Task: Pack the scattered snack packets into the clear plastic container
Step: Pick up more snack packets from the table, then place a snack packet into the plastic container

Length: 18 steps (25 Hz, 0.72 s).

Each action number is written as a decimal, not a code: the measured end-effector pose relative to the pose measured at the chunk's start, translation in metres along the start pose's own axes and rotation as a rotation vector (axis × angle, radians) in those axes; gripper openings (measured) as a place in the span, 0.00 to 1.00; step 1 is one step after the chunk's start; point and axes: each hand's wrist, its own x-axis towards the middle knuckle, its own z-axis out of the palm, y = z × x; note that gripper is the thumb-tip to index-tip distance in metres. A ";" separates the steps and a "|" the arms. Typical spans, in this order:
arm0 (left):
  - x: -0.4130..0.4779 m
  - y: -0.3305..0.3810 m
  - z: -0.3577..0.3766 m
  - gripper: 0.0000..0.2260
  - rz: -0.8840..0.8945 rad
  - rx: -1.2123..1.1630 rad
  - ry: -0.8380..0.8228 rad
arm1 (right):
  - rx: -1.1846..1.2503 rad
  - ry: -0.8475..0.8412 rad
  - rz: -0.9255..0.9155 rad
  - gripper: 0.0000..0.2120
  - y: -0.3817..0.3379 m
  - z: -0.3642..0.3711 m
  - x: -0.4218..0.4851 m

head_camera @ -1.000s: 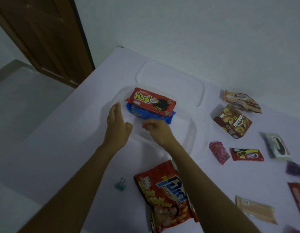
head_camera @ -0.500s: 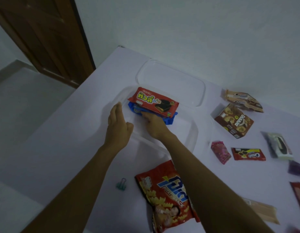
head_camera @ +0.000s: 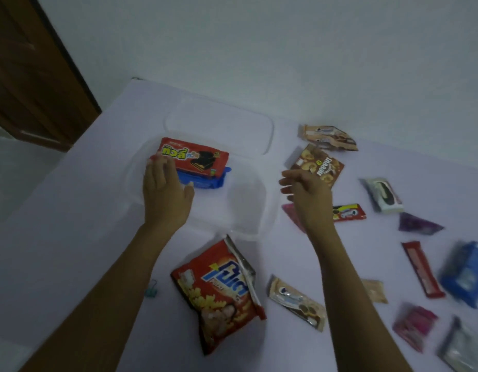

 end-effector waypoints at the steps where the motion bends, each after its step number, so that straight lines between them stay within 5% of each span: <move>1: -0.005 0.021 0.007 0.30 0.057 -0.024 0.003 | -0.036 0.098 0.016 0.16 0.010 -0.019 -0.002; 10: -0.055 0.151 0.085 0.28 0.227 -0.143 -0.214 | -0.417 0.620 0.343 0.16 0.126 -0.189 -0.021; 18: -0.065 0.164 0.103 0.32 0.179 0.048 -0.186 | -0.583 0.511 0.700 0.27 0.216 -0.266 -0.019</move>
